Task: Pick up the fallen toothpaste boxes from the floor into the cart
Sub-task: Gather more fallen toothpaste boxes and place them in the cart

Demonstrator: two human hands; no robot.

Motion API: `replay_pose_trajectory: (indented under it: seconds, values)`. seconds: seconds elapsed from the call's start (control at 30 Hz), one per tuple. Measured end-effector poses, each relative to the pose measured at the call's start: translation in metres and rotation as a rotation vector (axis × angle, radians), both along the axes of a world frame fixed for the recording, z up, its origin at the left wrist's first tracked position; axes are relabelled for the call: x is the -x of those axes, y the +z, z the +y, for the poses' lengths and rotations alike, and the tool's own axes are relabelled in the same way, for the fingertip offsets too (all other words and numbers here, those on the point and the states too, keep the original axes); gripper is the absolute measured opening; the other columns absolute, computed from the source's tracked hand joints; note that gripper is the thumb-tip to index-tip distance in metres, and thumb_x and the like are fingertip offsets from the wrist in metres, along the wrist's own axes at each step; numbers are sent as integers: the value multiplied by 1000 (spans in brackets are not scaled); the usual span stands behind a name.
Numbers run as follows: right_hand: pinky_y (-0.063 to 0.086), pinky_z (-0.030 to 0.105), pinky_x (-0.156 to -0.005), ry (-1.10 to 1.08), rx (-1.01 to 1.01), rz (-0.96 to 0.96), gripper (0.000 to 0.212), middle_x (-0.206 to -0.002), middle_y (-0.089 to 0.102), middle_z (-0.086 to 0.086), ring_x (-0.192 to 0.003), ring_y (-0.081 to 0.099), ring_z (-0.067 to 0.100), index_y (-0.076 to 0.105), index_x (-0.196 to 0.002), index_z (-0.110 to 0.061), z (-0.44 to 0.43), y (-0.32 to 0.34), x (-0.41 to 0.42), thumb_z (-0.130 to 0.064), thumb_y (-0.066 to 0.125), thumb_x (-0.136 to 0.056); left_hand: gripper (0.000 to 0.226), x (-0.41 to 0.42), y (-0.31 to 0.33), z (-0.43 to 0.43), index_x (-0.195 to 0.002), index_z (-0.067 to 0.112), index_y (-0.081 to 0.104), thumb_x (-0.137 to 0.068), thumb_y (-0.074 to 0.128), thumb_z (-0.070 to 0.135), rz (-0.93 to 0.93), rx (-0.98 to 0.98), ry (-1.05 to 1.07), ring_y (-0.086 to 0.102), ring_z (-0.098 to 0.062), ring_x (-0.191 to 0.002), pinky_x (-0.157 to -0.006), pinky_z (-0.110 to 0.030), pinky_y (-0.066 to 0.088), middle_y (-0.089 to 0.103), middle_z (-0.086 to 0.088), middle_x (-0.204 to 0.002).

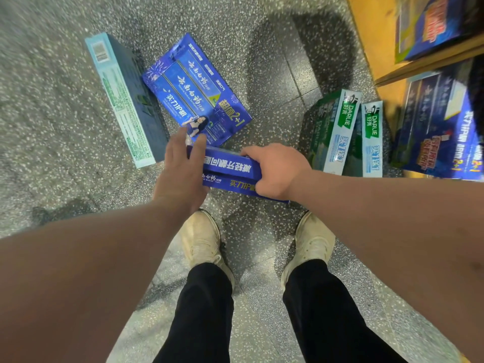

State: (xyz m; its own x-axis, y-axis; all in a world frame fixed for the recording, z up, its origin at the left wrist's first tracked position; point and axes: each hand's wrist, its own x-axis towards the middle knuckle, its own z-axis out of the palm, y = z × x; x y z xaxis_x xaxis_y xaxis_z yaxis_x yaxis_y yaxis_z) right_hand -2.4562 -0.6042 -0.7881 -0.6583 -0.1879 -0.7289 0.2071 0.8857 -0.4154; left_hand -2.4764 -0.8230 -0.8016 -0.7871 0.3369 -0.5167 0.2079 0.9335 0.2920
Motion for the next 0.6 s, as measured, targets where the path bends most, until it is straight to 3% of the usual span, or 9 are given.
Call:
replay_pose_trajectory:
  seconds: [0.1, 0.2, 0.3, 0.4, 0.6]
  values:
    - [47, 36, -84, 45, -33, 18, 61, -105, 64, 3, -101, 60, 30, 54, -131, -37, 1, 5, -3, -31, 68, -72, 76, 5, 9, 3, -136, 4, 41, -71, 80, 8, -82, -6, -57, 47, -46, -120, -94, -56, 49, 34, -20, -140]
    - [45, 35, -83, 116, -34, 25, 60, -102, 64, -3, -101, 58, 28, 54, -131, -33, 1, 7, -9, -31, 69, -73, 68, -3, 12, 2, -129, -6, 48, -69, 79, 4, -100, -25, -105, 55, -44, -105, -89, -51, 52, 44, -24, -122]
    - [48, 37, -89, 143, -22, -7, 65, -116, 65, -4, -108, 58, 28, 49, -136, -33, -2, 2, -15, -31, 68, -74, 79, -11, 6, -3, -138, -1, 41, -69, 79, 9, -121, -3, -65, 52, -45, -112, -92, -55, 52, 37, -19, -133]
    - [49, 41, -96, 176, -37, -43, 71, -124, 63, -2, -114, 58, 28, 44, -142, -31, -11, -6, -15, -33, 67, -75, 86, -18, -2, -10, -139, 6, 39, -65, 82, 11, -68, -10, -157, 48, -49, -119, -89, -60, 54, 32, -22, -140]
    - [47, 42, -97, 148, -48, -134, 69, -132, 59, 0, -117, 57, 28, 43, -139, -26, -21, -18, -17, -36, 62, -74, 79, -21, -3, -10, -133, 4, 51, -63, 85, 17, -58, 55, -271, 48, -47, -118, -78, -55, 57, 51, -23, -127]
